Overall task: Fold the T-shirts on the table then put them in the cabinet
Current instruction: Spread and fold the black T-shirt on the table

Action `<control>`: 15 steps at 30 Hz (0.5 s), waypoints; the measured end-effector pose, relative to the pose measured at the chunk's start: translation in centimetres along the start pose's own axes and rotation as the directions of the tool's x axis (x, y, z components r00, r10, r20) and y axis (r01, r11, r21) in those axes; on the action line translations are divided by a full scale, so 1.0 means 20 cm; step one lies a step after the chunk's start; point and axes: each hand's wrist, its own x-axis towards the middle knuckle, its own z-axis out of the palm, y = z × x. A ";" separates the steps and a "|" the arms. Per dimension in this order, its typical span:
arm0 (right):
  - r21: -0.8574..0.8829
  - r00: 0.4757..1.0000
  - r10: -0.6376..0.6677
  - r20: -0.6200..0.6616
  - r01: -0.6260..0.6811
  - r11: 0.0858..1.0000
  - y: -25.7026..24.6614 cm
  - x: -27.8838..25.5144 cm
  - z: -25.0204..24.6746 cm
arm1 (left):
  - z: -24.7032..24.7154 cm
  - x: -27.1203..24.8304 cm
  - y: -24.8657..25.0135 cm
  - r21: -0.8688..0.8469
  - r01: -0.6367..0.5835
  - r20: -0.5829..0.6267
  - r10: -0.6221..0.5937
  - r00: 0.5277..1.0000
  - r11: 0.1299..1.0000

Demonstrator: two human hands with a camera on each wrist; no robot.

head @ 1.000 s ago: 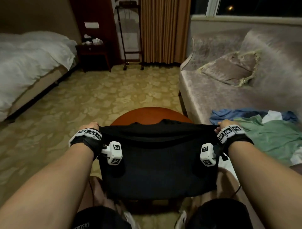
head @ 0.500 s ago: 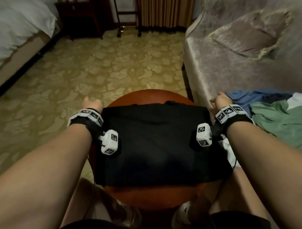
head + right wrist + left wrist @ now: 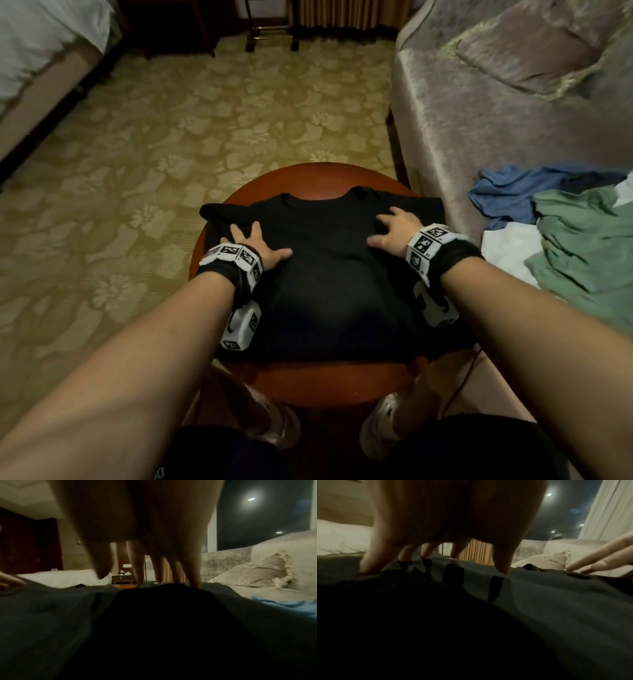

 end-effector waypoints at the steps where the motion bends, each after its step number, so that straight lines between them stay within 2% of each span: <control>1: -0.056 0.997 0.035 0.074 -0.031 0.998 0.00 -0.01 0.03 | 0.03 -0.01 -0.01 0.011 0.009 0.023 -0.009 1.000 1.000; 3: -0.140 0.982 0.108 0.154 -0.086 0.986 0.03 -0.01 0.09 | 0.06 -0.01 -0.04 0.062 0.004 0.048 -0.007 0.999 0.998; 5: -0.198 0.975 0.137 0.177 -0.101 0.975 0.06 -0.01 0.12 | 0.05 -0.01 -0.04 0.111 -0.016 0.070 0.008 0.998 0.994; 9: -0.238 0.968 0.173 0.182 -0.127 0.963 0.05 0.02 0.13 | 0.00 0.03 -0.03 0.171 -0.055 0.120 0.034 0.992 0.984; 15: -0.219 0.968 0.193 0.162 -0.155 0.963 0.04 0.06 0.17 | -0.02 0.12 -0.03 0.215 -0.099 0.115 0.076 0.991 0.971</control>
